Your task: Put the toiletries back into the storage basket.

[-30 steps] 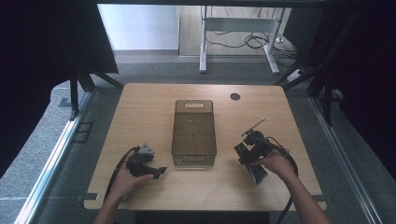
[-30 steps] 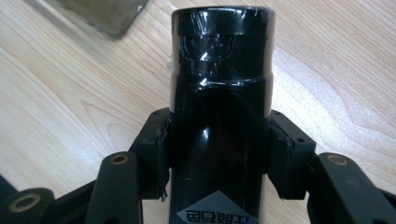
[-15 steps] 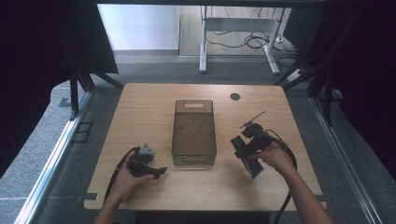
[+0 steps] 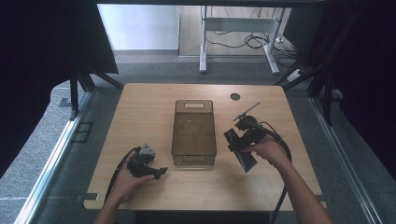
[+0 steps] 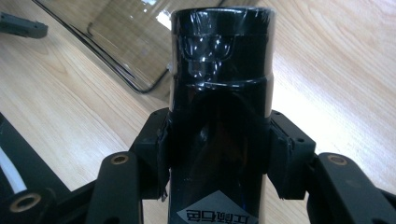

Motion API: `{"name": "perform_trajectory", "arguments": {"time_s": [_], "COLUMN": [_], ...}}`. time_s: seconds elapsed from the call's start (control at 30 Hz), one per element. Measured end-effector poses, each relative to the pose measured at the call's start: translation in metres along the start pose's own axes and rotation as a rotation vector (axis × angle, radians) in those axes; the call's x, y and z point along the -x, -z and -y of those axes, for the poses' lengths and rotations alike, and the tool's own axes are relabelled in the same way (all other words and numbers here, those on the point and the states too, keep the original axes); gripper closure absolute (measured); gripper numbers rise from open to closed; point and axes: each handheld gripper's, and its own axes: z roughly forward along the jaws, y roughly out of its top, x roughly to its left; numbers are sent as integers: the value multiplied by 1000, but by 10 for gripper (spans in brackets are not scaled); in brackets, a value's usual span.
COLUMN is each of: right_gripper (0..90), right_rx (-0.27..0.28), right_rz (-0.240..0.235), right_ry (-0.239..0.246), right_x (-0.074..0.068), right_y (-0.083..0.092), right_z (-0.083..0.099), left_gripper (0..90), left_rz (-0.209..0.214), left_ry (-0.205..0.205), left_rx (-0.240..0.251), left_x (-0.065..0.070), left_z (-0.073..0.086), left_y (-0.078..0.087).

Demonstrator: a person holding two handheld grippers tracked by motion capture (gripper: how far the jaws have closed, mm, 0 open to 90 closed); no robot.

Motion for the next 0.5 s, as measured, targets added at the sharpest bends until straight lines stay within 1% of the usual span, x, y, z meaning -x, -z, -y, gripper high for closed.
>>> {"name": "perform_trajectory", "arguments": {"time_s": [0.3,0.5], "right_gripper": [473,473], "right_rx": [3,10], "right_rz": [-21,-25], "right_ry": [20,11], "right_x": [-12,-13], "right_y": [1,-1], "right_z": [-22,-35], "left_gripper": [243,243], "left_rz": [6,6], "left_ry": [-3,-1], "left_rx": [-5,-1], "left_x": [0,0], "left_z": [0,0], "left_y": [0,1]}}
